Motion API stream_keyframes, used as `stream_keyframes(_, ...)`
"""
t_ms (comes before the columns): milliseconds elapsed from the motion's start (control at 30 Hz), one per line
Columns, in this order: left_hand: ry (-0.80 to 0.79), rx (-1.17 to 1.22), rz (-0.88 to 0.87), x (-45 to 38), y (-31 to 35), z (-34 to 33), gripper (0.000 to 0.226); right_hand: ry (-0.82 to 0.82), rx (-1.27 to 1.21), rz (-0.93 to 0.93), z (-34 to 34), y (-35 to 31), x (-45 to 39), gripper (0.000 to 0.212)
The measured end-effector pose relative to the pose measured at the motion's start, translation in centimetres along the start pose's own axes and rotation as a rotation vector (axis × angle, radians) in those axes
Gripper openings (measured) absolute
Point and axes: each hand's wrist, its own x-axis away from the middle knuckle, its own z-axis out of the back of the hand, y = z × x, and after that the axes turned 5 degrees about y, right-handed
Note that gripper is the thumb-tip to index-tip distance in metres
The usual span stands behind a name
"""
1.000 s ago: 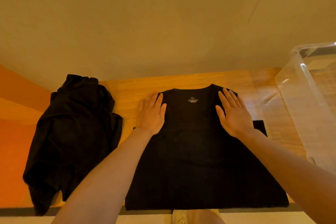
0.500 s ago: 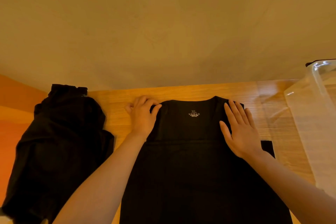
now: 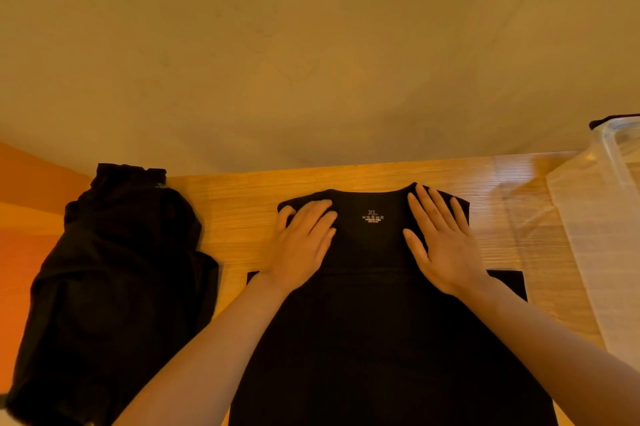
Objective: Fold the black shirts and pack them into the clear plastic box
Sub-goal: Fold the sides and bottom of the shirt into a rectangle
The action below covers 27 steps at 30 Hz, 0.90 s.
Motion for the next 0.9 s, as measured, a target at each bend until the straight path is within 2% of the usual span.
stream_keyframes(100, -0.174, -0.008, 0.14, 0.4, -0.7, -1.0, 0.061, -0.005, 0.004, -0.005, -0.1, 0.4, -0.7, 0.064)
stream_keyframes(200, -0.278, -0.048, 0.14, -0.7, -1.1, -1.2, 0.074, -0.016, 0.025, 0.003, 0.2, 0.7, -1.5, 0.066)
stream_keyframes(267, -0.29, -0.036, 0.136, -1.3, -0.9, -1.0, 0.077, -0.022, 0.022, 0.007, 0.3, 0.8, -1.8, 0.067)
stream_keyframes(400, -0.175, 0.042, 0.12, -0.3, -0.4, 0.0, 0.069, -0.007, -0.048, 0.019, 1.0, 1.0, -0.9, 0.064)
stream_keyframes(500, -0.08, 0.099, 0.216, 1.3, -0.9, 1.4, 0.059, 0.025, -0.057, 0.025, 2.0, 2.1, 1.1, 0.057)
stream_keyframes(567, -0.092, 0.108, 0.258, 3.1, -1.7, 2.1, 0.058, -0.013, -0.056, 0.008, 2.8, 2.9, 2.7, 0.05)
stream_keyframes(700, -0.164, 0.041, 0.185, 7.3, -3.0, 2.9, 0.053, -0.053, 0.0, 0.008, 3.7, 4.0, 6.5, 0.047)
stream_keyframes(900, -0.095, 0.007, 0.264, 8.8, -3.6, 4.3, 0.034, -0.07, 0.081, -0.121, 5.3, 5.6, 8.6, 0.043)
